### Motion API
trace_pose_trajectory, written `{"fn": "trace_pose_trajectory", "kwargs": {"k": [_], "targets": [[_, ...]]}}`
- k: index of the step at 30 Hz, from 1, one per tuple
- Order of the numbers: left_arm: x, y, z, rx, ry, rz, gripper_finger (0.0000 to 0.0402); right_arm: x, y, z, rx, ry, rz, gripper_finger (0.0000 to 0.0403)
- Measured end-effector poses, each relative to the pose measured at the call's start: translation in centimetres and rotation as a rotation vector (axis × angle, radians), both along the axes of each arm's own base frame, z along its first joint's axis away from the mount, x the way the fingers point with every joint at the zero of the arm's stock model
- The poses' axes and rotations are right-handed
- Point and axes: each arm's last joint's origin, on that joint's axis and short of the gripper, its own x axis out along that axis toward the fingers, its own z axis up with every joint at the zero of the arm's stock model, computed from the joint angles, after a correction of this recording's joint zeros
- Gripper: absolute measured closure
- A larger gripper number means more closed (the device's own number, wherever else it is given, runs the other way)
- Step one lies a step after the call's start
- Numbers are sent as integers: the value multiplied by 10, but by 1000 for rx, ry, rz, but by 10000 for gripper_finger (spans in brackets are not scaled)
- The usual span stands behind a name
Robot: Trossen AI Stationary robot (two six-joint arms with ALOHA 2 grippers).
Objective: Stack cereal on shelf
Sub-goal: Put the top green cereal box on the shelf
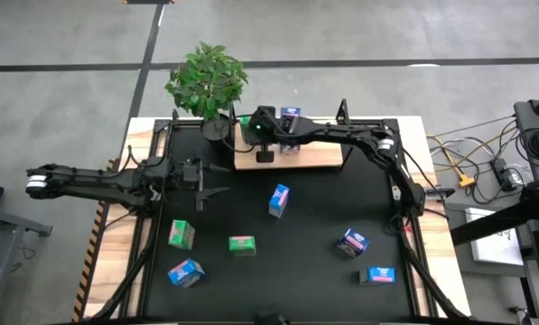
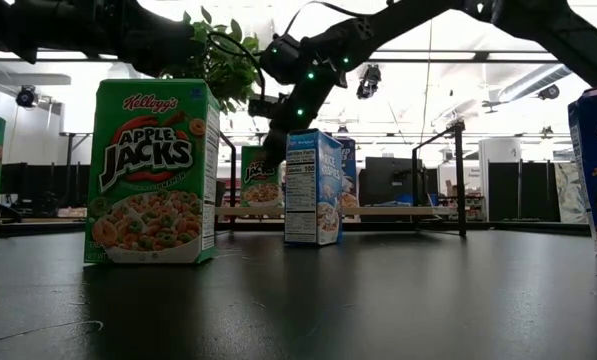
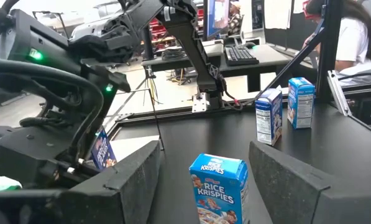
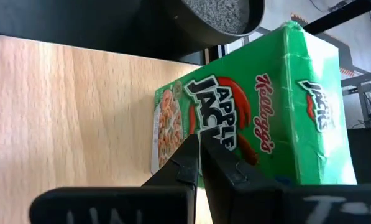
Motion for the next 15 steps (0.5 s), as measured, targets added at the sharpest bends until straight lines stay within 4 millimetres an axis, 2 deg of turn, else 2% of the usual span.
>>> {"fn": "trace_pose_trajectory", "kwargs": {"k": [15], "targets": [[0,0,0,0,0,0,171,-3,-8,0,-20,17,10,394]]}}
